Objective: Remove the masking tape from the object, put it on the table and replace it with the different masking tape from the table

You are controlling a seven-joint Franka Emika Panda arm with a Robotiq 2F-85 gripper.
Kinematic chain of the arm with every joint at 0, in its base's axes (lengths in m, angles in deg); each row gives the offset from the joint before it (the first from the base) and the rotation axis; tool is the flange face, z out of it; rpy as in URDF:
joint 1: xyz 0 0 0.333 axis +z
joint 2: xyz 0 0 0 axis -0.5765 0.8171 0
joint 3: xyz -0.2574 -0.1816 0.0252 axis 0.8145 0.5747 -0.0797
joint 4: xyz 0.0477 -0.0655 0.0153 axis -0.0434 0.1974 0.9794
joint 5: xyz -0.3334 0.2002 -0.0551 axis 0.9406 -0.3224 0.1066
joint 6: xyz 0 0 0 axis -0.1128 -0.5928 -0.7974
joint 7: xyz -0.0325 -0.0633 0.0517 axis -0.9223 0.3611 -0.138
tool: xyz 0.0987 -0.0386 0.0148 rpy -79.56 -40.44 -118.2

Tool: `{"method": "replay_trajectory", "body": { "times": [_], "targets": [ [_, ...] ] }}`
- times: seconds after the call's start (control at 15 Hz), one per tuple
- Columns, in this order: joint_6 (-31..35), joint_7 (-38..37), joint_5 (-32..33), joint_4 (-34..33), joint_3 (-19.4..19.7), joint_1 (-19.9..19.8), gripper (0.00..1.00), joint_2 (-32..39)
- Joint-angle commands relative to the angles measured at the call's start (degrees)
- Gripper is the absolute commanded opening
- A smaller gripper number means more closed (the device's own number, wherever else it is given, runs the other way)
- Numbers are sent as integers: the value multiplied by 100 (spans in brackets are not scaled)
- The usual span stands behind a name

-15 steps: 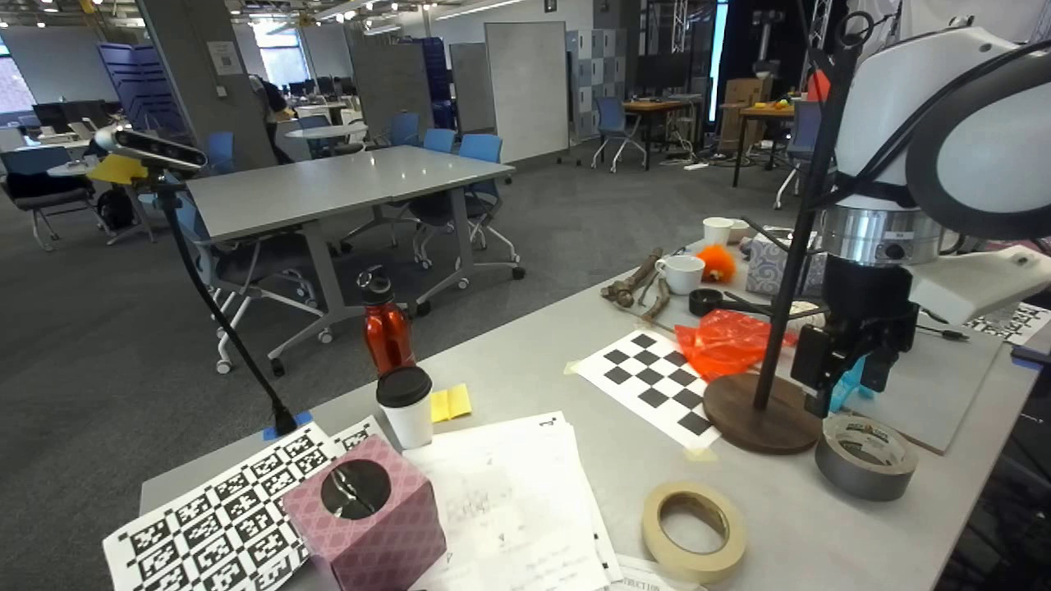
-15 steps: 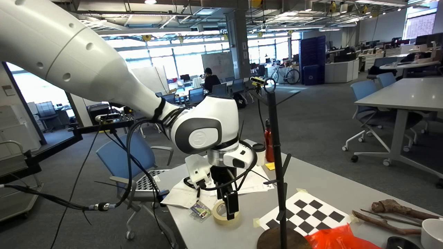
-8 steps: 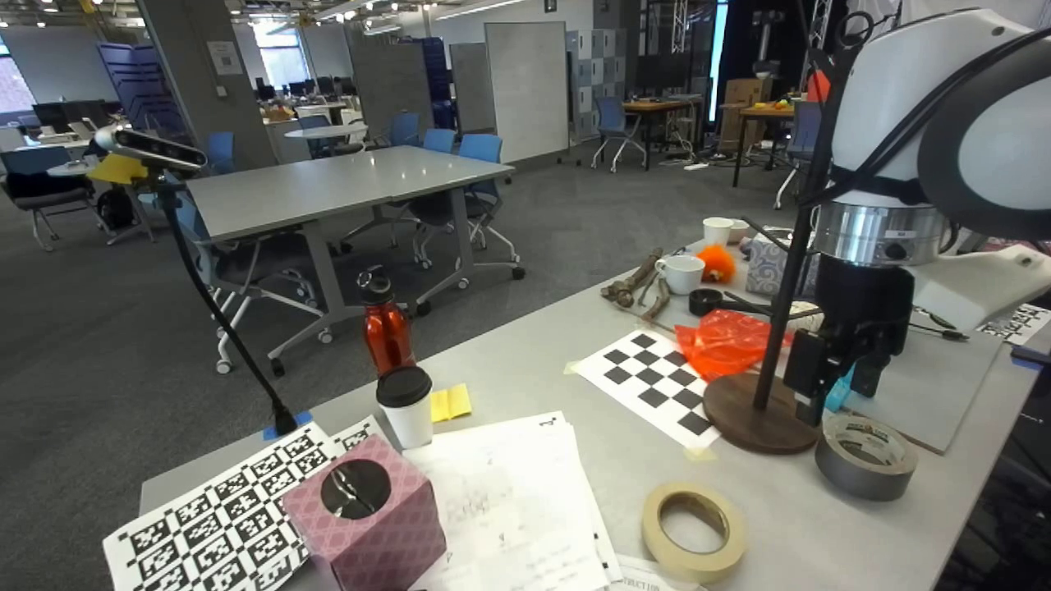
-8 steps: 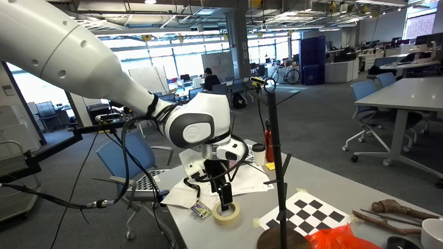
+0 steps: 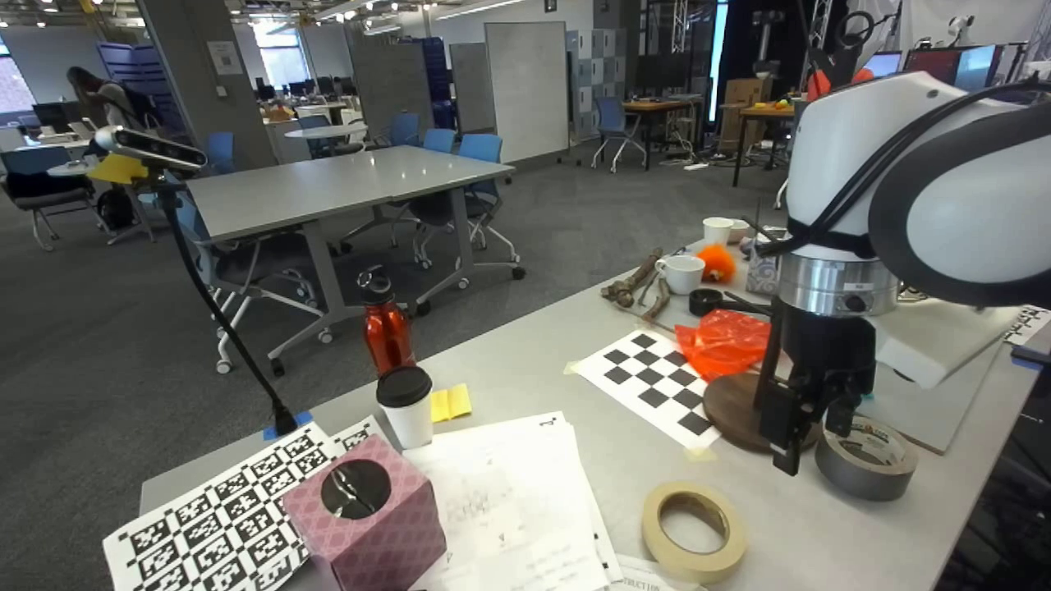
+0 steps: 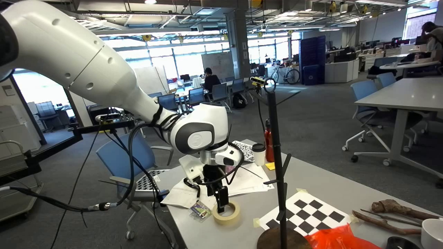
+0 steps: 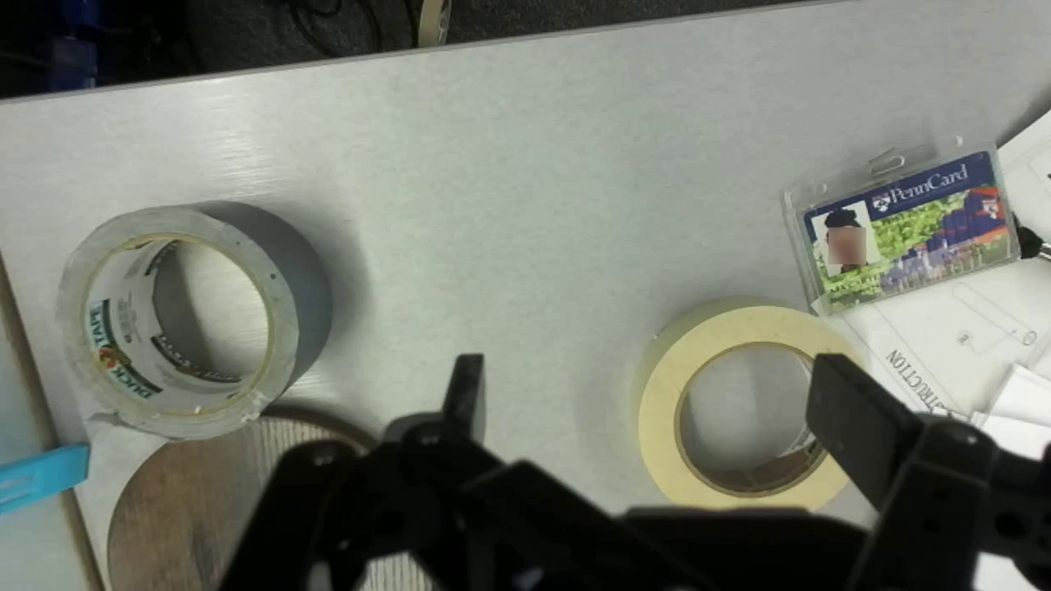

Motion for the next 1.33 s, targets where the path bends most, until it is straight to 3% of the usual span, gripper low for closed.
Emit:
{"method": "replay_trajectory", "body": {
  "times": [0.0,0.33,1.27],
  "targets": [
    [-16,-2,1,-42,6,22,100,50],
    [-24,53,-67,-111,-9,1,100,140],
    [1336,181,-617,-498,-227,-17,100,1416]
  ]
}}
